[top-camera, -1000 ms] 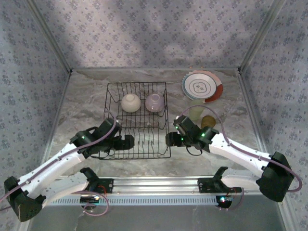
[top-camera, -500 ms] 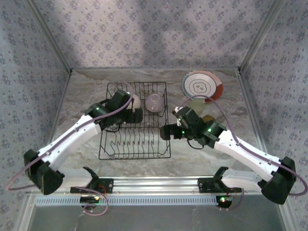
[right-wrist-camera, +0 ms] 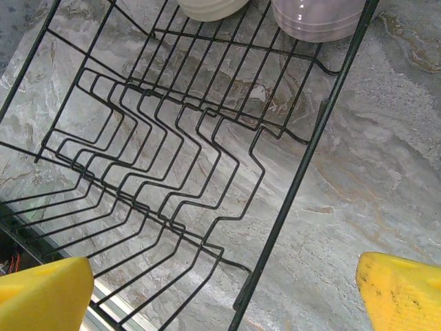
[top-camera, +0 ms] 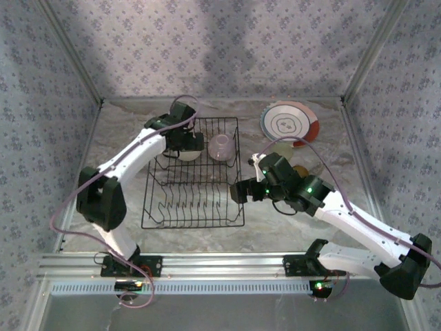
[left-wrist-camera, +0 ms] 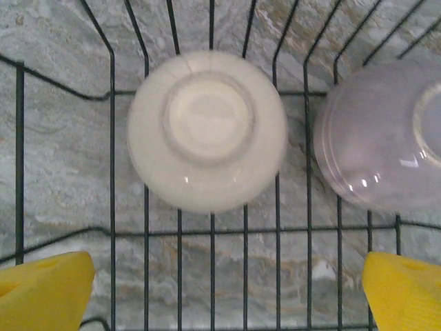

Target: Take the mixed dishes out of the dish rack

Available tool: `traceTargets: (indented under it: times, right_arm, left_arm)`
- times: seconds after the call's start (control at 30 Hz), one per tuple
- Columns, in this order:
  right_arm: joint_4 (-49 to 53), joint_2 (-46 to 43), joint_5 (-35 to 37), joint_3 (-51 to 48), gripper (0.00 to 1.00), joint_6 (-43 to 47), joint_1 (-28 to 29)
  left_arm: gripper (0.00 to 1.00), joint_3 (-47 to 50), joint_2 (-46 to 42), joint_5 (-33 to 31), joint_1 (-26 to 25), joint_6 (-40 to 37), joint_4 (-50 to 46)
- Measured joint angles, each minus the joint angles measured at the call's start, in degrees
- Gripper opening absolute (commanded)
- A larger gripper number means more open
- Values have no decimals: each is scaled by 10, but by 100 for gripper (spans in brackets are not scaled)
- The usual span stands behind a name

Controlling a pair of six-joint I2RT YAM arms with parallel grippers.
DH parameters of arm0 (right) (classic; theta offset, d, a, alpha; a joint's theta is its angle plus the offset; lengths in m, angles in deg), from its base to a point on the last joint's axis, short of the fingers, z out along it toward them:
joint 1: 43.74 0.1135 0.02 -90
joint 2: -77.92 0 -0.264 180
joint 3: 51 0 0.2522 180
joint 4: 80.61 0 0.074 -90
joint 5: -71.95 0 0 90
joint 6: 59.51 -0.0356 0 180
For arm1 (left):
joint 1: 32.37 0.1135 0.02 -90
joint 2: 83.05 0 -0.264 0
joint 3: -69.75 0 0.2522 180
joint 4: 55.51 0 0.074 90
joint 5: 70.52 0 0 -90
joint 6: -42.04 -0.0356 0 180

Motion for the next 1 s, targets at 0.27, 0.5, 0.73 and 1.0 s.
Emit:
traceTargets:
  times: [0.27, 0.5, 0.73, 1.0]
  right_arm:
    - [0, 0, -11, 0, 100, 8, 0]
    - [0, 0, -17, 0, 100, 9, 0]
    - [0, 0, -21, 0, 100, 9, 0]
    - [-1, 2, -25, 0, 100, 11, 0]
  left_arm:
    - [99, -84, 98, 13, 23, -24, -15]
    - [99, -124, 148, 22, 29, -37, -32]
    - [99, -153, 186, 24, 37, -41, -44]
    - [99, -168, 212, 21, 41, -41, -47]
